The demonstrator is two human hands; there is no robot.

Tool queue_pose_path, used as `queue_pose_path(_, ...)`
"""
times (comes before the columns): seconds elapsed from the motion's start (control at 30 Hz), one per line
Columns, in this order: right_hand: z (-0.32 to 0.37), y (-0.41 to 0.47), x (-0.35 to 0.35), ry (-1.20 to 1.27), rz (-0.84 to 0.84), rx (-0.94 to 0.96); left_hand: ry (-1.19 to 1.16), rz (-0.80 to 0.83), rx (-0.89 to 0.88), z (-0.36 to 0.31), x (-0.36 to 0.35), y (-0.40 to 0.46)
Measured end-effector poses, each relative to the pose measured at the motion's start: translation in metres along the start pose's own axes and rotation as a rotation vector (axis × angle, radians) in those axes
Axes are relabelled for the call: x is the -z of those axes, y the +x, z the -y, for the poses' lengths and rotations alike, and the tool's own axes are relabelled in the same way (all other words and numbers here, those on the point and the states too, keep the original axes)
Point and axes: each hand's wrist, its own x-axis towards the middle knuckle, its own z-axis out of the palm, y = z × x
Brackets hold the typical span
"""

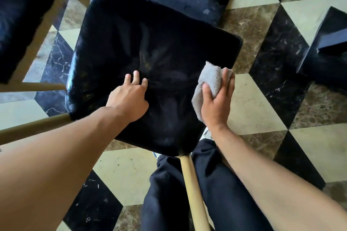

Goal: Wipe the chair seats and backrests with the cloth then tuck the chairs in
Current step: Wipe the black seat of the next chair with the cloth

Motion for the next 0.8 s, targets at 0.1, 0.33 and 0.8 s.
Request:
queue_pose_path(0.1,0.023,0.063,0.002,-0.129,-0.053,-0.010,-0.025,0.007,0.024,-0.001,-0.001,0.000)
queue_pose_path(0.33,0.071,0.165,-0.004,-0.660,0.056,0.068,-0.071,0.012,0.058,-0.005,0.008,0.006)
queue_pose_path(0.8,0.115,-0.075,-0.128,-0.791,0.709,1.088,-0.587,-0.257,0.638,0.118,0.040,-0.004)
